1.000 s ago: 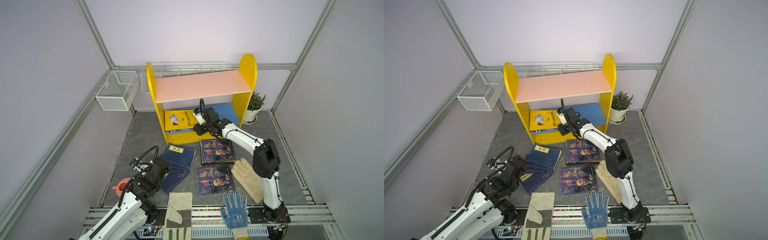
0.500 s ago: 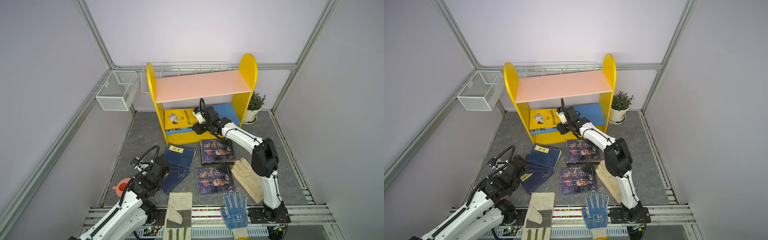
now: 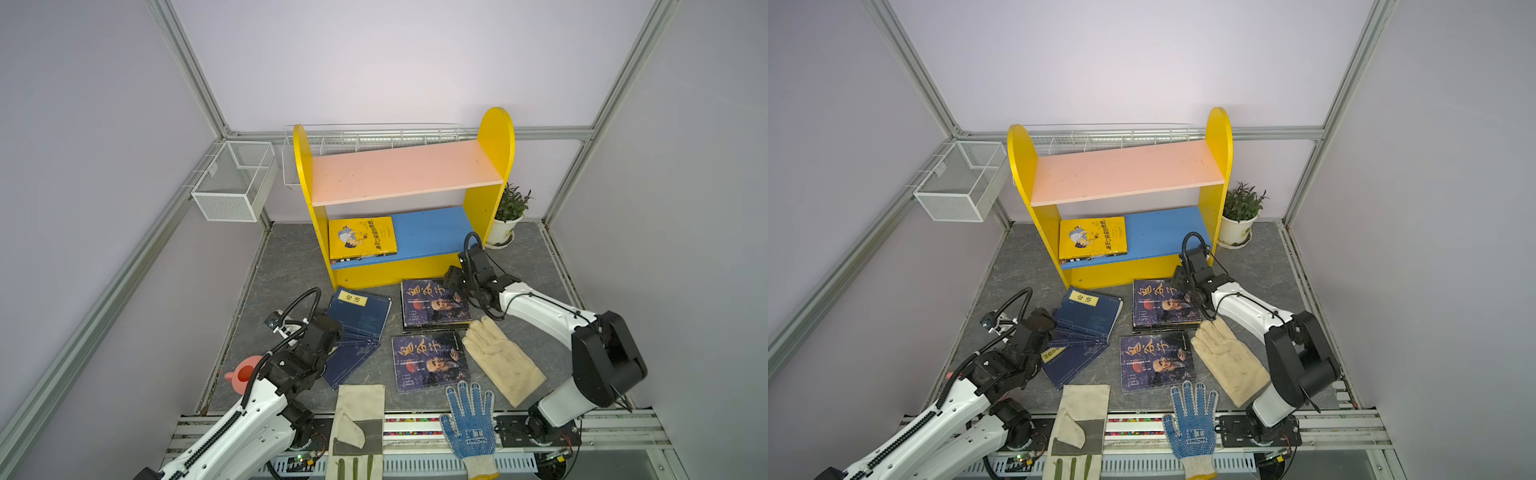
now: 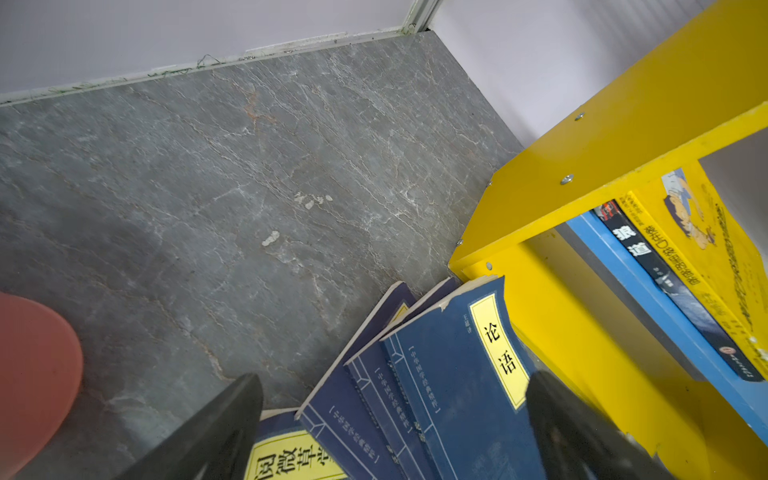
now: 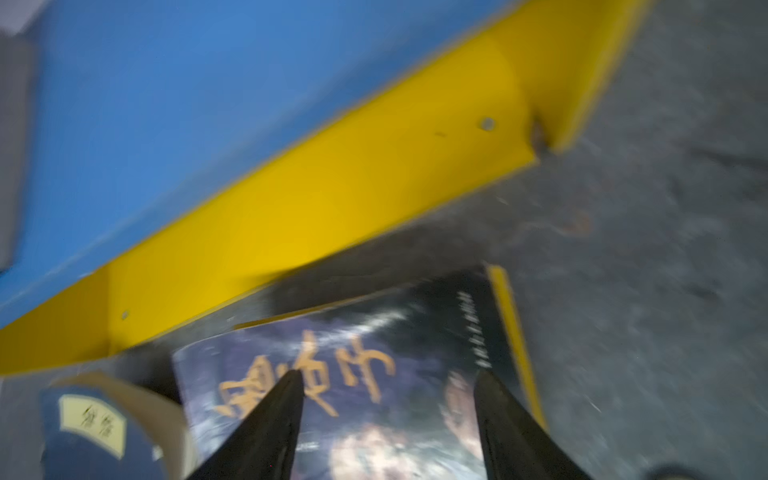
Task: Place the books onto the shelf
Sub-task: 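Reach both grippers to the purple gold-lettered book on the table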
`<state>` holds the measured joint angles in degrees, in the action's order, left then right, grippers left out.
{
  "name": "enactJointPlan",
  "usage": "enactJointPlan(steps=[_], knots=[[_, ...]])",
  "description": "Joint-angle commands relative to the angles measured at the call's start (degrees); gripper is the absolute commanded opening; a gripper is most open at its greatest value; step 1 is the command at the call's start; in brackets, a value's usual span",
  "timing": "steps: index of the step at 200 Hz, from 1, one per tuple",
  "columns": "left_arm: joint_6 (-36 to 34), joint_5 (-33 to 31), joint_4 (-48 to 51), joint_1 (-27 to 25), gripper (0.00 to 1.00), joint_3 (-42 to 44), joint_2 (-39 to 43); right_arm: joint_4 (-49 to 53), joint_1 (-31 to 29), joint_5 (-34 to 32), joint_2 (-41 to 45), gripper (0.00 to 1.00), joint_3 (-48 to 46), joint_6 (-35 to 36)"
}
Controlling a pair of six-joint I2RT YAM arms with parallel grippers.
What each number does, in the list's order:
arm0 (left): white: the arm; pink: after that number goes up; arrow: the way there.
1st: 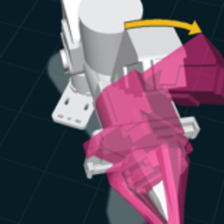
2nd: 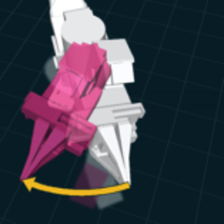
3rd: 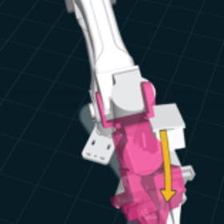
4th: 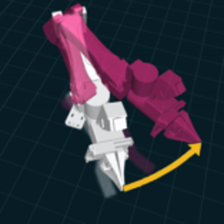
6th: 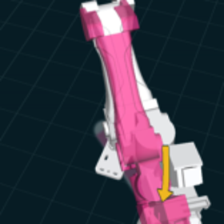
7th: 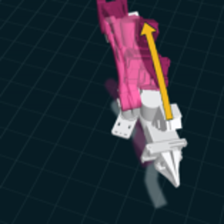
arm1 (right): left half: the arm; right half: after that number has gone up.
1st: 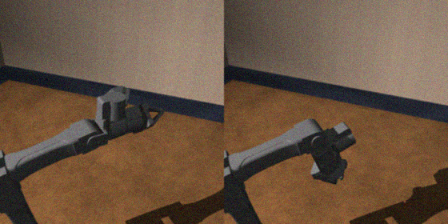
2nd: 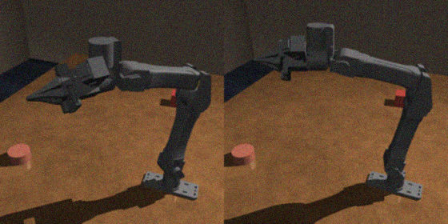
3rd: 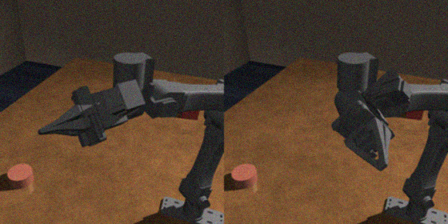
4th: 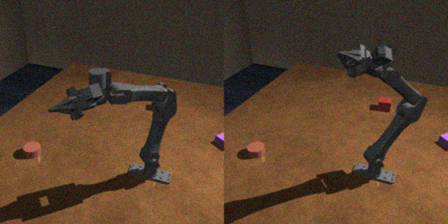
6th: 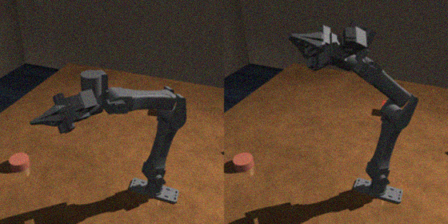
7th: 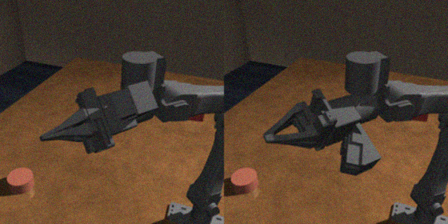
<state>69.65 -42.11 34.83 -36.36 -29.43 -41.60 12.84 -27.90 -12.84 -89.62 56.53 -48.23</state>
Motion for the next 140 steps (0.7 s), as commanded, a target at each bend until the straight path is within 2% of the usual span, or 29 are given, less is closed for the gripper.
enactJointPlan(steps=[1,23,41,59,86,104,140], knots=[[-6.9,4.0,-7.7,0.3,0.99,1.3,-3.2,3.5,0.2,-2.5,2.1,0.68,-2.5,-14.0],[-16.5,11.5,-16.7,0.2,0.99,0.7,-8.9,3.9,1.1,-0.1,2.3,0.68,-2.6,-7.3],[-22.4,17.7,-22.8,-0.7,1.00,-1.0,-15.7,4.8,1.6,4.3,1.1,0.67,-1.0,1.5],[-26.8,20.3,-26.4,-3.9,0.99,-4.2,-22.9,8.5,1.7,4.3,0.6,0.66,0.0,7.1],[-33.3,26.5,-29.6,-7.7,0.99,-10.7,-33.6,9.2,3.0,4.1,2.1,0.66,-2.0,9.4],[-35.3,31.3,-28.2,-7.9,0.99,-15.5,-39.4,9.5,3.5,5.4,1.7,0.65,-1.9,11.3],[-37.8,39.4,-32.1,-7.9,0.99,-19.7,-48.0,9.2,3.7,8.1,0.0,0.63,-1.3,14.6]])
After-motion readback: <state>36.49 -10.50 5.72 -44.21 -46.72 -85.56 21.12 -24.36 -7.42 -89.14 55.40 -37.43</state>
